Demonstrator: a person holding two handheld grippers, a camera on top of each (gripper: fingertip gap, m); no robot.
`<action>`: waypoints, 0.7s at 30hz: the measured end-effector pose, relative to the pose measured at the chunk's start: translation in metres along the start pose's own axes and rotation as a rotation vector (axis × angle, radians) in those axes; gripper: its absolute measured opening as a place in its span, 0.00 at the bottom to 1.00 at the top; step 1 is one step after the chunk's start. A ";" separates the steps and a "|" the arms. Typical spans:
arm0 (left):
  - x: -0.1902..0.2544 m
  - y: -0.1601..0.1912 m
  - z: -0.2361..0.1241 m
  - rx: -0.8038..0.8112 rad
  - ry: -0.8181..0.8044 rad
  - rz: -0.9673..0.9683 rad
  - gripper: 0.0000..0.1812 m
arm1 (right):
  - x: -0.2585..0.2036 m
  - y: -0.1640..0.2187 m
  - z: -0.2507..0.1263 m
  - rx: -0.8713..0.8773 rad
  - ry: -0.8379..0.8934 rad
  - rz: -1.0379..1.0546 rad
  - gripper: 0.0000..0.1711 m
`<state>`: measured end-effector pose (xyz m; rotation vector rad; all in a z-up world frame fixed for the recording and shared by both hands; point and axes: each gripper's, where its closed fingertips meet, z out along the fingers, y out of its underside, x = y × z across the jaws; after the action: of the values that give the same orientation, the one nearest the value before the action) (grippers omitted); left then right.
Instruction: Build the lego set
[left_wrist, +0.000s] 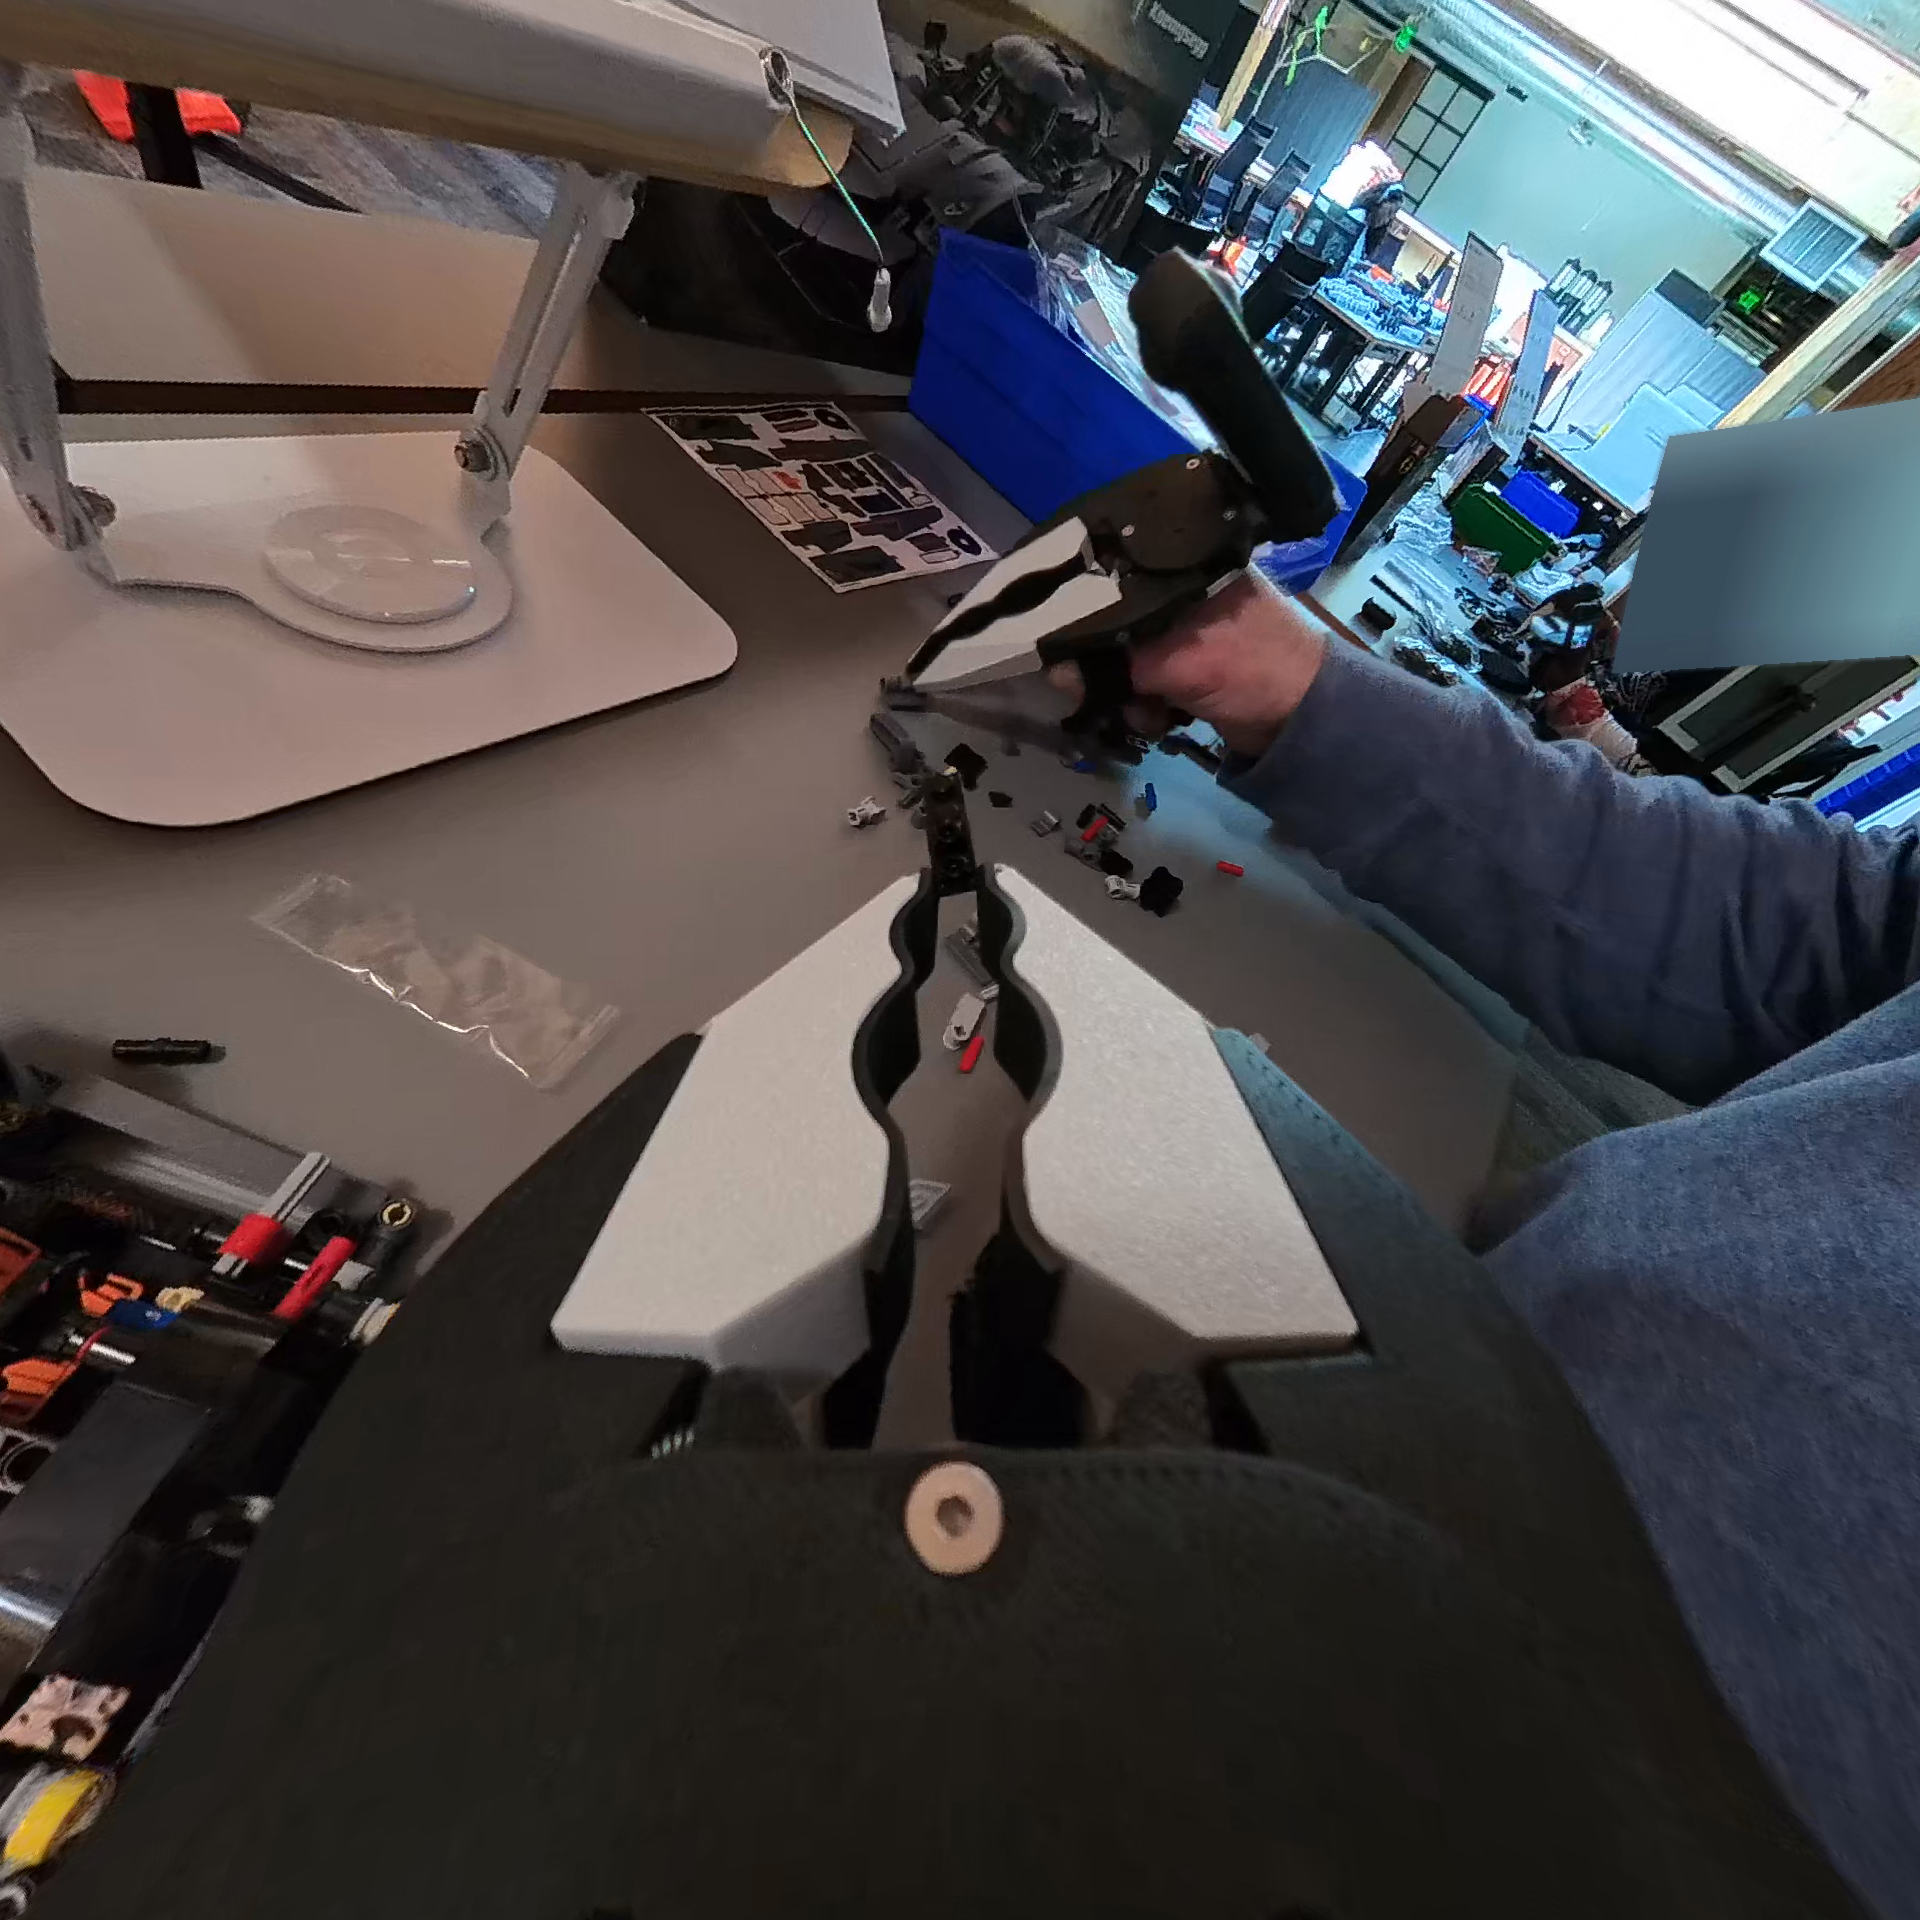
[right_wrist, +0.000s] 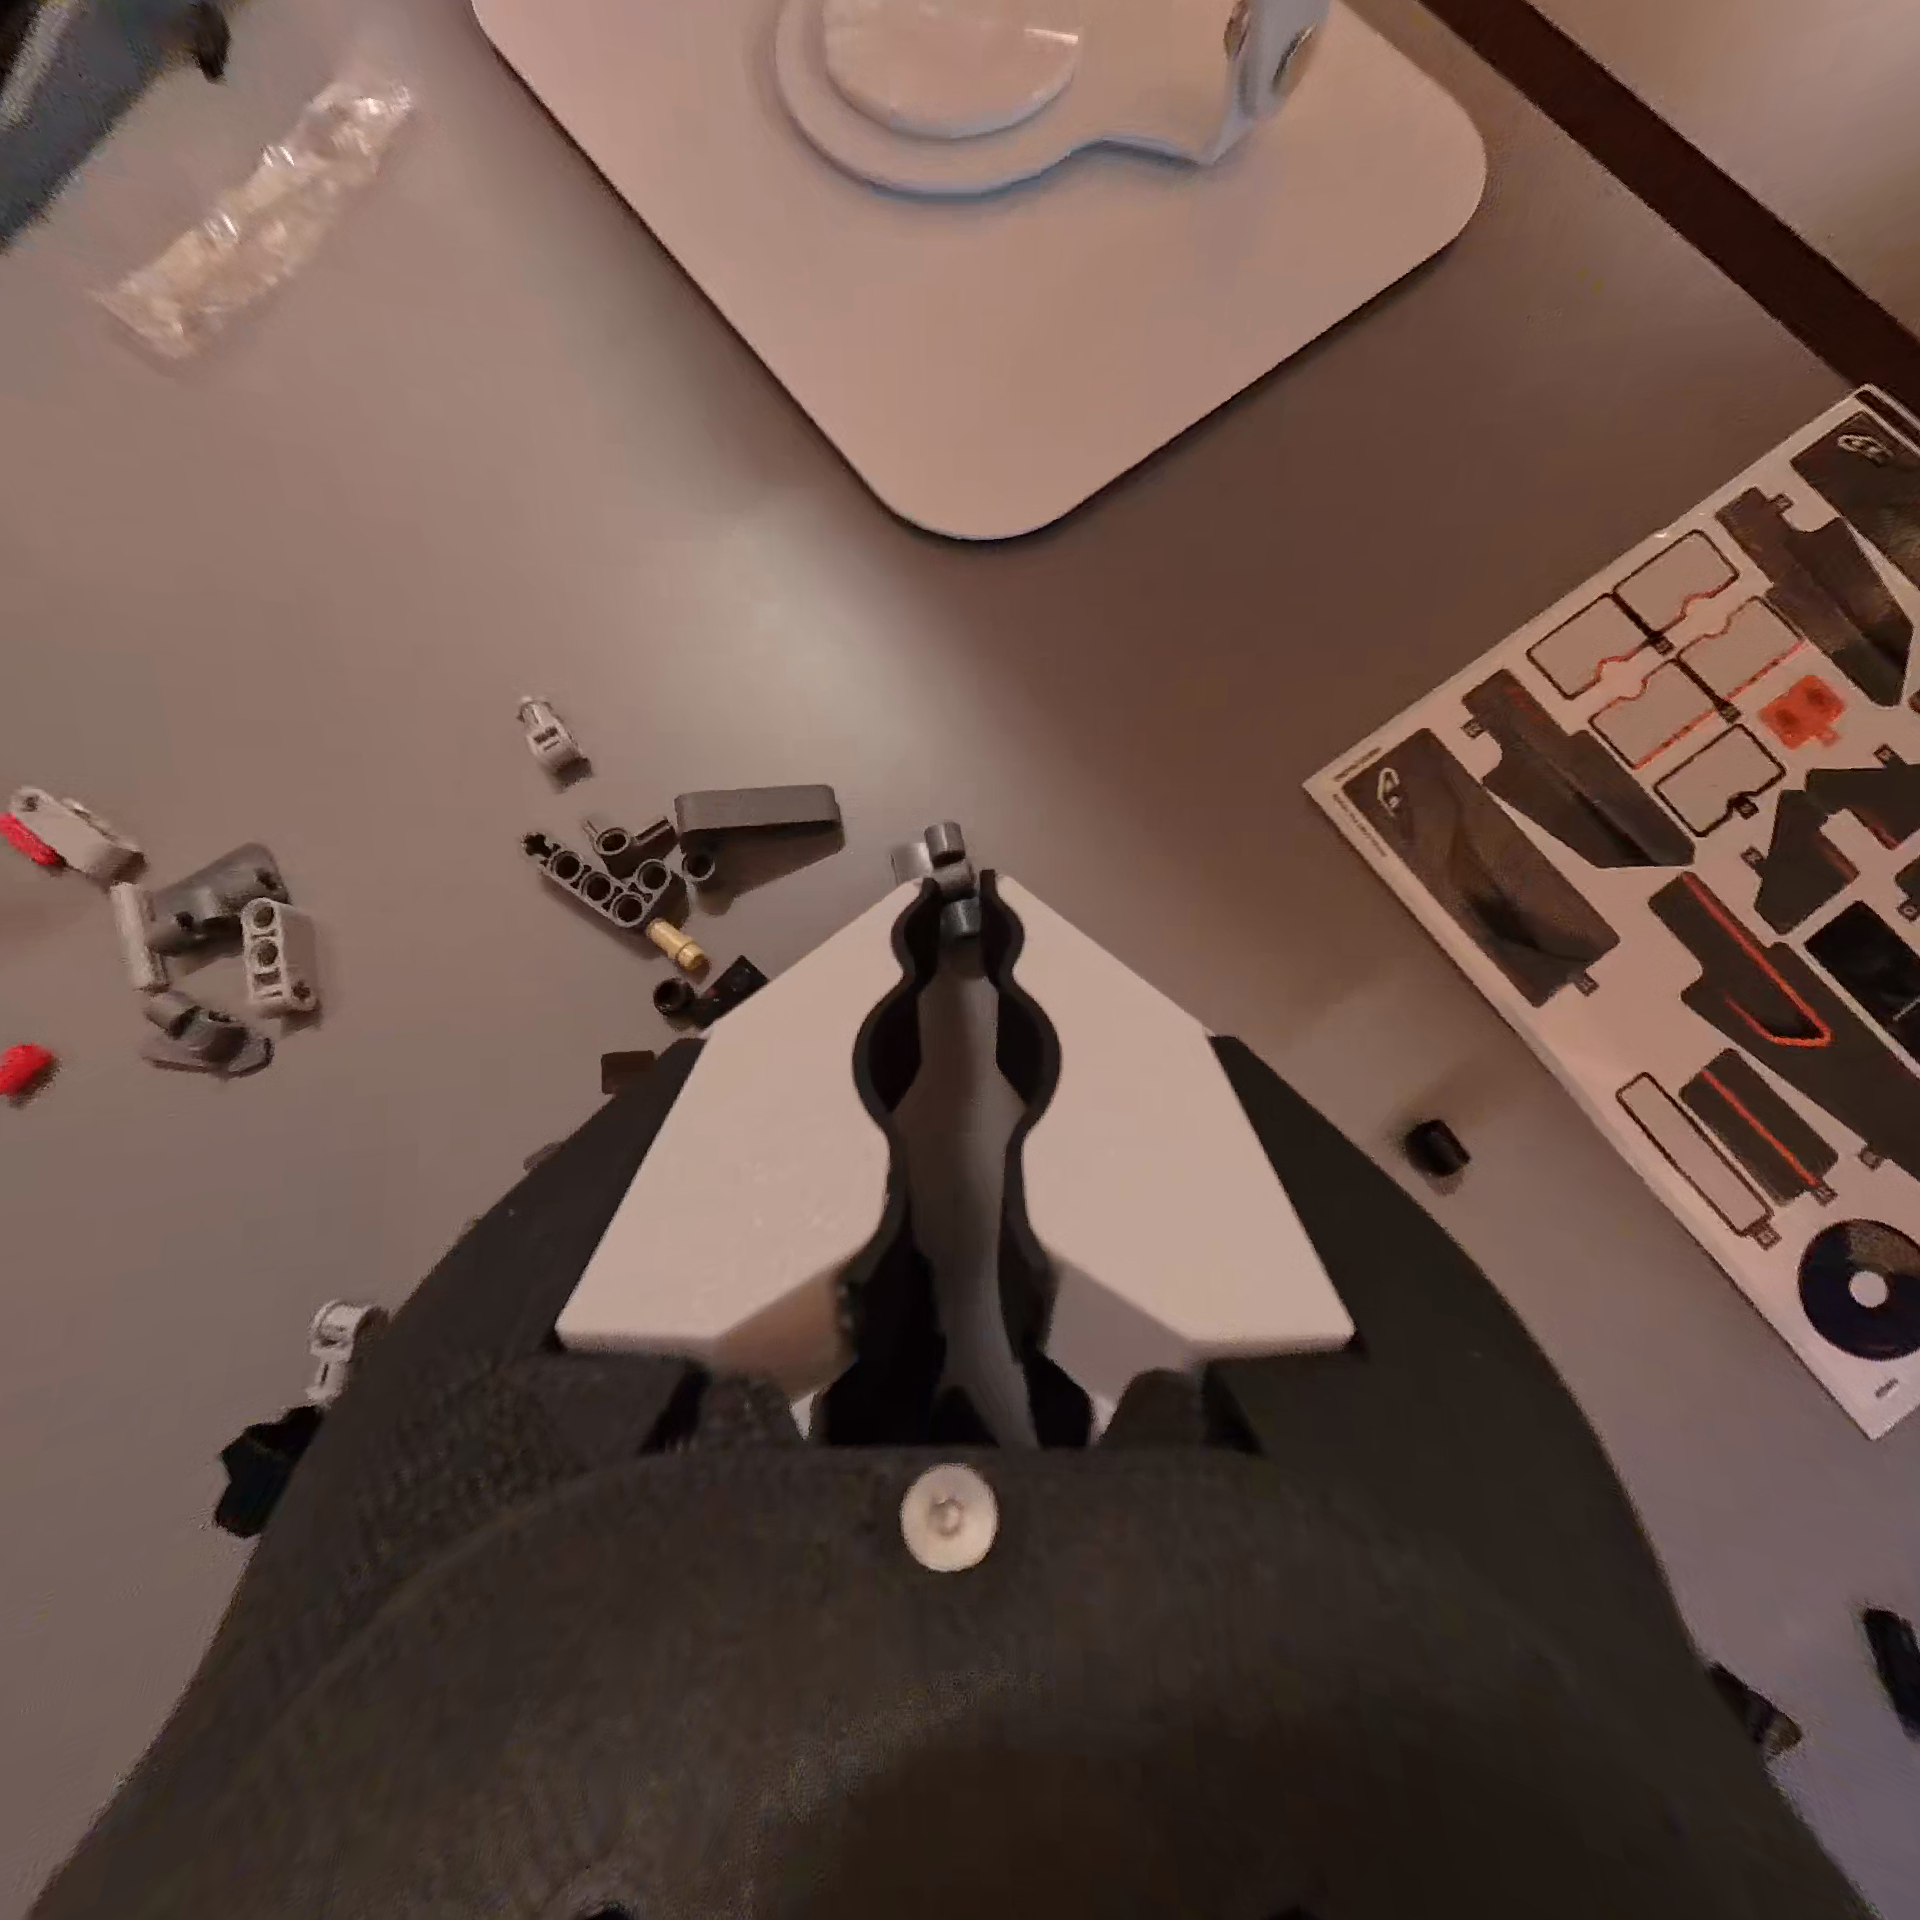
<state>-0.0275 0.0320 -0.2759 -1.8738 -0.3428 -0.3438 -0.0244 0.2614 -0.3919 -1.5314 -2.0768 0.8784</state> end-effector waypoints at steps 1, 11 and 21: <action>-0.001 0.000 0.000 0.000 0.000 -0.001 0.03 | 0.001 -0.002 -0.003 0.008 -0.004 0.011 0.04; -0.004 -0.002 -0.001 0.000 0.008 -0.003 0.03 | -0.030 0.011 -0.053 0.013 -0.116 -0.047 0.05; 0.002 -0.001 0.011 -0.021 0.039 0.003 0.03 | -0.081 0.061 -0.065 -0.076 -0.179 -0.143 0.03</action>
<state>-0.0252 0.0428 -0.2779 -1.8853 -0.3105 -0.3827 0.0856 0.2122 -0.3843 -1.3644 -2.3387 0.9226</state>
